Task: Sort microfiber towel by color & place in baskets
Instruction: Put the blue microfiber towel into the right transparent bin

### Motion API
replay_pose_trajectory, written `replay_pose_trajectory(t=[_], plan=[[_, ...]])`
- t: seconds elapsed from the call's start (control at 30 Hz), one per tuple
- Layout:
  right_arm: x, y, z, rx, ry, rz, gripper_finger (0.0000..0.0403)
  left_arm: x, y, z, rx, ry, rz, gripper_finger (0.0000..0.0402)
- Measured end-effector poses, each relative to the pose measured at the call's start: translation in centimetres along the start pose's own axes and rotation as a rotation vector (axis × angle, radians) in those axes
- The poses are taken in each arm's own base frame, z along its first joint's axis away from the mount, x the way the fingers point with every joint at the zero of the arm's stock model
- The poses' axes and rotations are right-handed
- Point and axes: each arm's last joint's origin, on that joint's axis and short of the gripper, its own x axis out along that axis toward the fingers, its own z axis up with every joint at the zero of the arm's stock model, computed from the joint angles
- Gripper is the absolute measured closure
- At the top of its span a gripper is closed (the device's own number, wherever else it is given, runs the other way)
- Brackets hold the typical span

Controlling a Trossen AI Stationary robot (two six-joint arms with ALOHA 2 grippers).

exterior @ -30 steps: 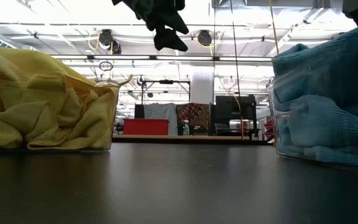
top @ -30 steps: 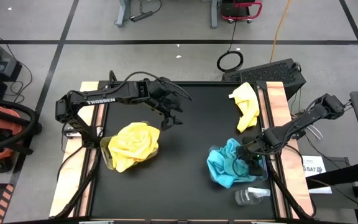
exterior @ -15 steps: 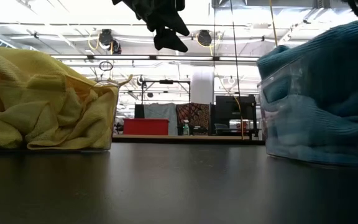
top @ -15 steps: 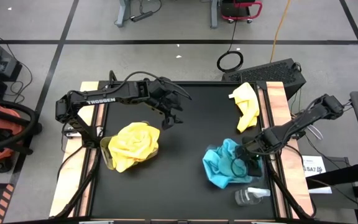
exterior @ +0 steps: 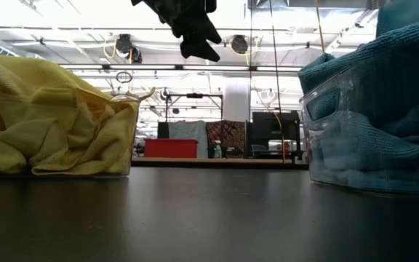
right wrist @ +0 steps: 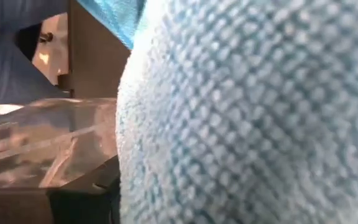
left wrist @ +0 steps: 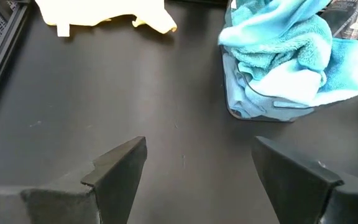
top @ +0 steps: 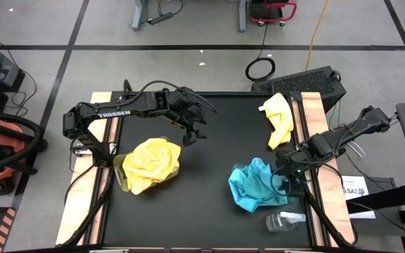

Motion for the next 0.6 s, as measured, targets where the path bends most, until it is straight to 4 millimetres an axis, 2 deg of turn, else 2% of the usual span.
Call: replay_pose_trajectory(t=[0.23,0.33,0.47,0.6], plan=[[-2.1,-0.1,-0.9,0.045,0.116,-0.073,0.0152,0.0,0.0,0.0,0.000,0.000,0.001,0.0097],[-2.0,-0.1,-1.2,0.049,0.165,-0.073,0.0152,0.0,0.0,0.1,0.001,-0.012,0.001,0.0097],[-1.2,0.5,-0.1,-0.003,0.108,-0.058,0.0152,0.6,-0.2,1.1,0.022,-0.116,-0.085,0.0099],[-0.6,0.8,0.9,-0.032,0.044,-0.064,0.0152,2.6,-1.2,2.4,0.042,-0.241,-0.204,0.0107]])
